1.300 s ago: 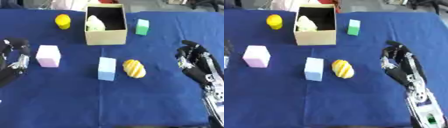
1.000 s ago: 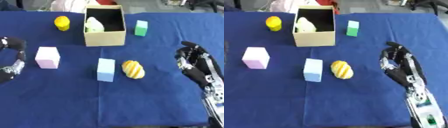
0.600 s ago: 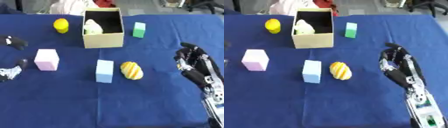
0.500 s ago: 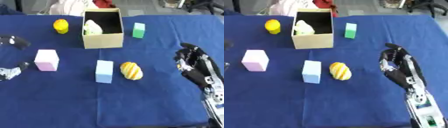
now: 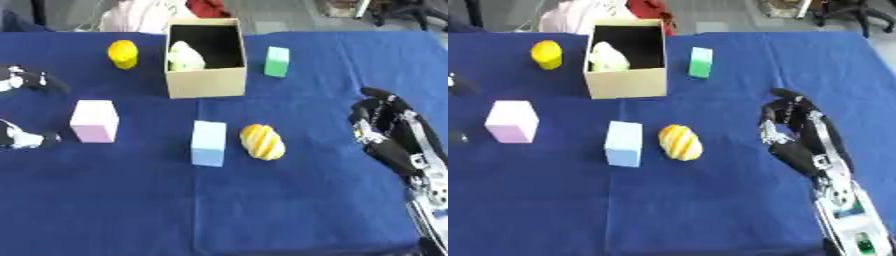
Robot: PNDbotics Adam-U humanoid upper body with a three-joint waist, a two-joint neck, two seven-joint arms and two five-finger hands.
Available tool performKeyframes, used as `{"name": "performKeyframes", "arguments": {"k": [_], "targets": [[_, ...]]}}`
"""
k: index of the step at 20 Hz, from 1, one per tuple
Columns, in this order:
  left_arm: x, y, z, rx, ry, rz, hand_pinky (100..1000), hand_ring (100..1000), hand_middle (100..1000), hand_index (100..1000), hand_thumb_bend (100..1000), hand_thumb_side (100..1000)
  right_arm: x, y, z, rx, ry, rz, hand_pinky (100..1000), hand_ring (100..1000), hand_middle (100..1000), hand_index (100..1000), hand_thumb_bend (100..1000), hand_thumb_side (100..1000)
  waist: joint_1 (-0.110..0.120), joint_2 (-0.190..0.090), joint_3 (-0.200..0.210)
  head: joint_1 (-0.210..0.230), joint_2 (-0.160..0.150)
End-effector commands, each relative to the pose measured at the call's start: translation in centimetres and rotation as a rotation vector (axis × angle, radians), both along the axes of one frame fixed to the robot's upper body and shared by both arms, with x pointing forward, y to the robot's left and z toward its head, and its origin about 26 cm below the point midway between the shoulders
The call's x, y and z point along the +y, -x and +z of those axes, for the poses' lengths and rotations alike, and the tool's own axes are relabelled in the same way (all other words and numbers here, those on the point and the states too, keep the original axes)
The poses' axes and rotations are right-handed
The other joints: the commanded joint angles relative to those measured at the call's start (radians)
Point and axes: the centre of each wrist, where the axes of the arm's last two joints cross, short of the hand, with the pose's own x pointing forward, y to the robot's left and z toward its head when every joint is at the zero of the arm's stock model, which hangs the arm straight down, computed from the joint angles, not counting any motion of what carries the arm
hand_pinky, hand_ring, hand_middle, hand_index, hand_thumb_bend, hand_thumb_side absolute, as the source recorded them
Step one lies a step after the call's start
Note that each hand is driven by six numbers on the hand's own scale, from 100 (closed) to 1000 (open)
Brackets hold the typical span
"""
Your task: Pick up objects on the table and place them in the box.
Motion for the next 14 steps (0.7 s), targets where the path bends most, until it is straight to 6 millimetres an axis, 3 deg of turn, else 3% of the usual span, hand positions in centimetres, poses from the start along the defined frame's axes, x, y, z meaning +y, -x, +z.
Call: {"name": "performKeyframes", "arguments": {"k": [1,8,14], "targets": [[0.1,-1.3,-0.1,0.020,-0.078,0.005,871,824,843,922,486,391,-0.4,0.0,0.5,-0.012,0.019,0.005,688,598,599,815,100,273,0.013,-0.030,-0.001,0.002,0.006],[-0.8,-3.3,-1.2,0.003,-0.115,-0.002,865,822,839,918,468,348,-0.4,0.0,0.4,-0.008,0.017,0.006,688,598,598,815,100,274,0.010,-0.031,-0.003,0.005,0.009],[-1.0,-3.6,-1.3,-0.069,-0.105,0.003,866,821,838,917,456,338,-0.4,0.0,0.3,-0.008,0.015,0.003,688,598,599,815,100,275,0.010,-0.030,-0.006,0.006,0.010]]}}
